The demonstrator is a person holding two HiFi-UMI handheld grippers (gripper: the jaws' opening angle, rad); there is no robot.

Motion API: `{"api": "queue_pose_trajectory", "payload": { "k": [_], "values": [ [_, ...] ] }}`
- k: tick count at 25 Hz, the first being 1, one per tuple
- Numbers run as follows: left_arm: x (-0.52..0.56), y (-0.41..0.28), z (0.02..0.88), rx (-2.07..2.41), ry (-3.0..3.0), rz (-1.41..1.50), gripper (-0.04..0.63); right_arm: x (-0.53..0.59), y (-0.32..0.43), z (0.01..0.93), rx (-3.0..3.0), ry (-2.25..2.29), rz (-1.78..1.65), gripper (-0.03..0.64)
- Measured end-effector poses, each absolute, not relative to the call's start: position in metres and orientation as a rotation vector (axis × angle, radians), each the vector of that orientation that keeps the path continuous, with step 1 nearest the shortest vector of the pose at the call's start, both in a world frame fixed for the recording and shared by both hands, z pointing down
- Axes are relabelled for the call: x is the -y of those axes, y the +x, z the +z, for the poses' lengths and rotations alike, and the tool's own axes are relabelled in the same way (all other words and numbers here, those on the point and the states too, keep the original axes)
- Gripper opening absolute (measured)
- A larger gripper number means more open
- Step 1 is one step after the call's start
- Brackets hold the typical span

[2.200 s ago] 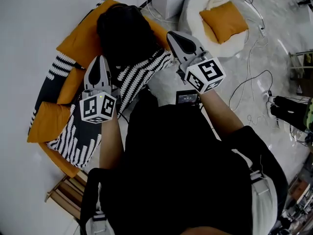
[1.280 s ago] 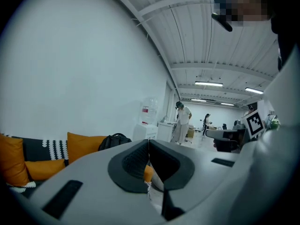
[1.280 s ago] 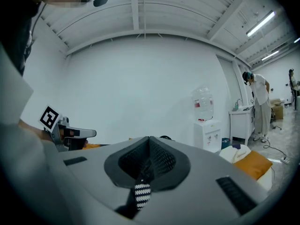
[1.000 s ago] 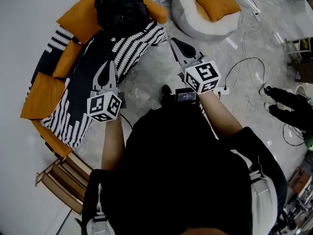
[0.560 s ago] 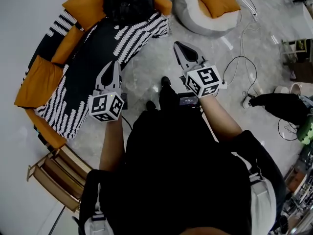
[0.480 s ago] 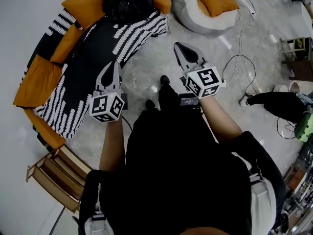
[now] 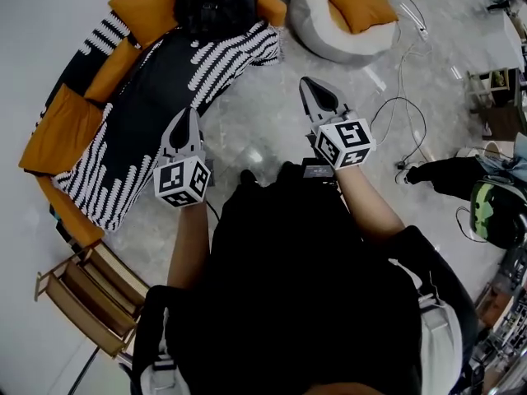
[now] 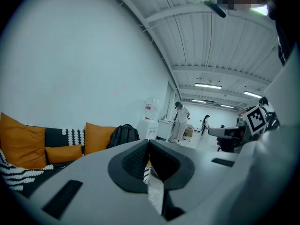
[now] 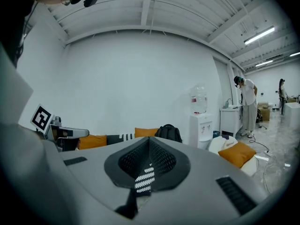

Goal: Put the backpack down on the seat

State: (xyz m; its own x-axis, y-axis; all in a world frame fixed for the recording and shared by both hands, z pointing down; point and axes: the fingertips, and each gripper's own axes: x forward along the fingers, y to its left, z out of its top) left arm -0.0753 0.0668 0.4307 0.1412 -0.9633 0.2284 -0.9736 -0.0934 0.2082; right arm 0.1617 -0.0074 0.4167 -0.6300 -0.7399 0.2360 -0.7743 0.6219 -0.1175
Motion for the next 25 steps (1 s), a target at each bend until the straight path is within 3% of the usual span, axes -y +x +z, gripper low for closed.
{"api": "queue_pose_trajectory", "payload": {
  "k": [25],
  "values": [
    [-0.039,0.034,0.423,1.719,2.208,0.107,0.015,0.018,0.264,0.426,2.701,1.231,0.366,0.031]
  ]
}}
